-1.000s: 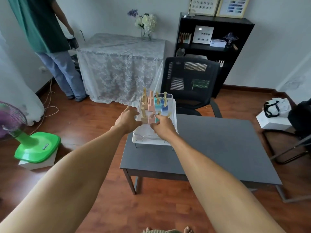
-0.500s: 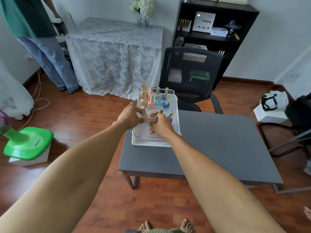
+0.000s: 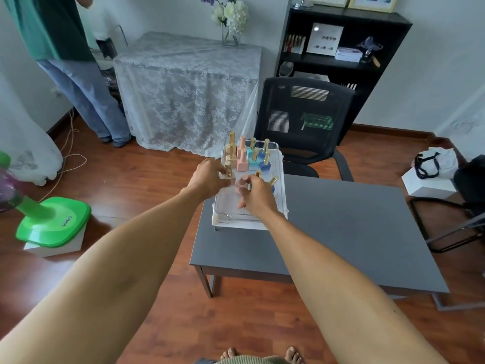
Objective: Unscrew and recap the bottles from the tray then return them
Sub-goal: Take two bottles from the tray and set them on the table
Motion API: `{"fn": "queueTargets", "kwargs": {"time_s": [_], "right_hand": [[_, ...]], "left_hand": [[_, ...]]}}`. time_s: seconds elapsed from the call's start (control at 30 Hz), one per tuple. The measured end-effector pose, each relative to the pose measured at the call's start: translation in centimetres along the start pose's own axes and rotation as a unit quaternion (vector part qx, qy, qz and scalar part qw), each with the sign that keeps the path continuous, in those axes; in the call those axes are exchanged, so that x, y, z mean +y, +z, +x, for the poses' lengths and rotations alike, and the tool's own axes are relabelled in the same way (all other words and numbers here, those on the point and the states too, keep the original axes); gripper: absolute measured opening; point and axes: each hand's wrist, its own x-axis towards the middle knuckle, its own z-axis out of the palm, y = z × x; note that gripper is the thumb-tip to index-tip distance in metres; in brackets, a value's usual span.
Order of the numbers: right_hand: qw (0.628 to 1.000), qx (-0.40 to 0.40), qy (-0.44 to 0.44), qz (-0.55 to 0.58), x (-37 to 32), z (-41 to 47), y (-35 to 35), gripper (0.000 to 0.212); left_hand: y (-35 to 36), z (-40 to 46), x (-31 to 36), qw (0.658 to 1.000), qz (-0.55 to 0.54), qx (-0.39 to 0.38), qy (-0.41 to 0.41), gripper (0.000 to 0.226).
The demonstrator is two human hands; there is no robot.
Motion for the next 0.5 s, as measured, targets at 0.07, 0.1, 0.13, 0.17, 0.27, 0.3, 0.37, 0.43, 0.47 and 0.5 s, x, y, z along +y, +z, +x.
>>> {"fn": "queueTargets", "kwargs": {"time_s": [0.07, 0.1, 0.13, 0.17, 0.27, 0.3, 0.37, 0.43, 0.47, 0.5], "right_hand": [[1.0, 0.008, -0.013, -0.006, -0.4, -0.4, -0.3, 0.021], [1.0, 0.011, -0.018, -0.008, -0.7, -0.6, -0.5, 0.023], [0.999, 0.017, -0.024, -0.013, -1.1, -0.8, -0.9, 0.023], [0.999, 0.025, -0.029, -0.021, -1.6, -1.0, -1.3, 0.023], [0.997, 0.056, -0.044, -0.034, -3.2, -1.4, -3.0, 0.019], [0.996, 0.068, -0.05, -0.035, -3.7, -1.5, -3.7, 0.018], [0.992, 0.098, -0.067, -0.034, -4.5, -1.6, -5.3, 0.016], [0.989, 0.122, -0.083, -0.025, -5.0, -1.6, -7.0, 0.013], [0.988, 0.128, -0.082, -0.023, -5.0, -1.6, -7.9, 0.013], [0.988, 0.133, -0.079, -0.025, -5.0, -1.6, -8.8, 0.016]], "left_hand": [[-0.8, -0.3, 0.6, 1.0, -0.008, 0.021, 0.007, 0.037], [-1.3, -0.5, 1.0, 0.999, -0.011, 0.033, 0.01, 0.035], [-1.7, -0.6, 1.5, 0.999, -0.012, 0.044, 0.011, 0.034], [-2.2, -0.8, 2.0, 0.998, -0.011, 0.053, 0.011, 0.032], [-3.4, -1.5, 3.5, 0.997, -0.003, 0.07, 0.022, 0.023], [-3.7, -1.6, 4.0, 0.997, -0.002, 0.072, 0.029, 0.019], [-4.0, -1.8, 5.2, 0.997, -0.006, 0.071, 0.044, 0.016], [-4.1, -1.9, 6.7, 0.996, -0.01, 0.068, 0.057, 0.021], [-4.0, -1.9, 7.3, 0.996, -0.014, 0.067, 0.062, 0.023], [-3.9, -1.9, 8.0, 0.995, -0.019, 0.067, 0.07, 0.023]]}}
